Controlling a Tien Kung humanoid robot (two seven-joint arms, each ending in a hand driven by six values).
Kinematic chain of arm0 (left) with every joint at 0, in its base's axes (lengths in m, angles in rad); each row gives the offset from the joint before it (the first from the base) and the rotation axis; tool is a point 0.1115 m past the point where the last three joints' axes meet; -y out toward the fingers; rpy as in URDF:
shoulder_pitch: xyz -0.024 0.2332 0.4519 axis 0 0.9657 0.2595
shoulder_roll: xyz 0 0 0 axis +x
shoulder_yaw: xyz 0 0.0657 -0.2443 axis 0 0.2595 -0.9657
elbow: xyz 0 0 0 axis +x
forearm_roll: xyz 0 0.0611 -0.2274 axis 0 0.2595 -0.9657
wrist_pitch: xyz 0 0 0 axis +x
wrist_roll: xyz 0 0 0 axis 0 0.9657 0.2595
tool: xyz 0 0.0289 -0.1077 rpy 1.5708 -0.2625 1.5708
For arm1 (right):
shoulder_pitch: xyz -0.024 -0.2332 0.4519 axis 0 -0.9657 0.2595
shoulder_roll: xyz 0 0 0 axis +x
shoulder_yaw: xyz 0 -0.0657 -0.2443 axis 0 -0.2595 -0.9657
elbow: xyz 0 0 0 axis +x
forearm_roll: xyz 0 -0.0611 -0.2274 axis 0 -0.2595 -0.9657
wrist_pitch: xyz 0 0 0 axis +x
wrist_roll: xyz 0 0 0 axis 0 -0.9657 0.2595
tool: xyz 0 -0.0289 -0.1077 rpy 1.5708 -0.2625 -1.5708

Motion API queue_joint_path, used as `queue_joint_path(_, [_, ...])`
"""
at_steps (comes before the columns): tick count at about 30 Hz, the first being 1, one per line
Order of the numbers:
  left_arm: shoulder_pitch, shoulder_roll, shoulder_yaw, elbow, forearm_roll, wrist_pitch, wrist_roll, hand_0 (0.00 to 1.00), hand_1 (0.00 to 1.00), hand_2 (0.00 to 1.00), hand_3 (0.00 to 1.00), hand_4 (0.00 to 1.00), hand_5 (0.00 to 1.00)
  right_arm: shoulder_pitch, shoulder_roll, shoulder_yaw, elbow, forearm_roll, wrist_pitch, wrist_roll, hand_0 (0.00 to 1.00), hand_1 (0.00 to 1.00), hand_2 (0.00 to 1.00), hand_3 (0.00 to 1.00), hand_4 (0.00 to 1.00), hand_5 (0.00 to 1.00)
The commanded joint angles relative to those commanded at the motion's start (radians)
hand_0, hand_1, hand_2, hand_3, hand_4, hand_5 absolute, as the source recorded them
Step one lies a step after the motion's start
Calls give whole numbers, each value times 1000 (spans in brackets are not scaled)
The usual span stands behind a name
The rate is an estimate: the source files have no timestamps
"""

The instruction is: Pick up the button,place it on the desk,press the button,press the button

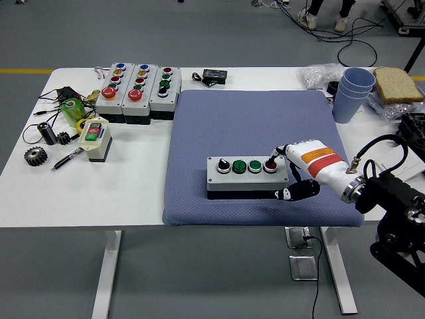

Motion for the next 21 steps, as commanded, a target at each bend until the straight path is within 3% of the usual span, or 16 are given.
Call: queue_joint_path(21, [-1,-1,-1,0,2,-1,0,625,658,681,591,343,646,4,2,-18,-16,1,54,-24,128,2,168,609,968,394])
